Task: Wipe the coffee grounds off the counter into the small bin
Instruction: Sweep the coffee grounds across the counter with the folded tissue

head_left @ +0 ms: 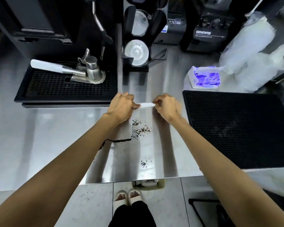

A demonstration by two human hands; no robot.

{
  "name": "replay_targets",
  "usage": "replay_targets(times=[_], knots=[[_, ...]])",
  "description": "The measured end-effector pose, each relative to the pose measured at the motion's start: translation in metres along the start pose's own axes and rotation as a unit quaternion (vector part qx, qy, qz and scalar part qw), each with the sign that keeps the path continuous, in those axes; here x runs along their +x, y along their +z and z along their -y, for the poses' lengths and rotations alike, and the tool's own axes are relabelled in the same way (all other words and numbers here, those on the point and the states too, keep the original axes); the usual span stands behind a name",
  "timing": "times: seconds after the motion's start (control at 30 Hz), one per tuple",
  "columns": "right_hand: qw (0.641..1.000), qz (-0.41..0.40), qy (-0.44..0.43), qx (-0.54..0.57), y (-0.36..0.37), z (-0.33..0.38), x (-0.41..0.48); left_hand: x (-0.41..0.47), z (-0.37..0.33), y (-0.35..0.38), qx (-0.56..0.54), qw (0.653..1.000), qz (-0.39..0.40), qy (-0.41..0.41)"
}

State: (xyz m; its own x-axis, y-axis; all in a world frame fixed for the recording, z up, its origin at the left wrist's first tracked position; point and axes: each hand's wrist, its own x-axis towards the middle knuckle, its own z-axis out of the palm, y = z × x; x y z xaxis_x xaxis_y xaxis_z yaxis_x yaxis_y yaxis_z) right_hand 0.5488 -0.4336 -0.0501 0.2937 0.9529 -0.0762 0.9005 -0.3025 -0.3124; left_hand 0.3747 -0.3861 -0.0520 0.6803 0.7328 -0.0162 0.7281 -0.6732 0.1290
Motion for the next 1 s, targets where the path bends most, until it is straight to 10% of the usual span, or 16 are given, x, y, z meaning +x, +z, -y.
replay_targets(times=[0.3,1.0], knots=[[0.999,0.021,-0.029,0.004,0.012,0.012,-0.090,-0.054,0.015,0.006,0.039,0.989,-0.032,0.137],[0.997,0.016,0.076,0.009,-0.010,-0.023,-0.113,-0.043,-0.039,0.006,-0.026,0.988,-0.016,0.148]])
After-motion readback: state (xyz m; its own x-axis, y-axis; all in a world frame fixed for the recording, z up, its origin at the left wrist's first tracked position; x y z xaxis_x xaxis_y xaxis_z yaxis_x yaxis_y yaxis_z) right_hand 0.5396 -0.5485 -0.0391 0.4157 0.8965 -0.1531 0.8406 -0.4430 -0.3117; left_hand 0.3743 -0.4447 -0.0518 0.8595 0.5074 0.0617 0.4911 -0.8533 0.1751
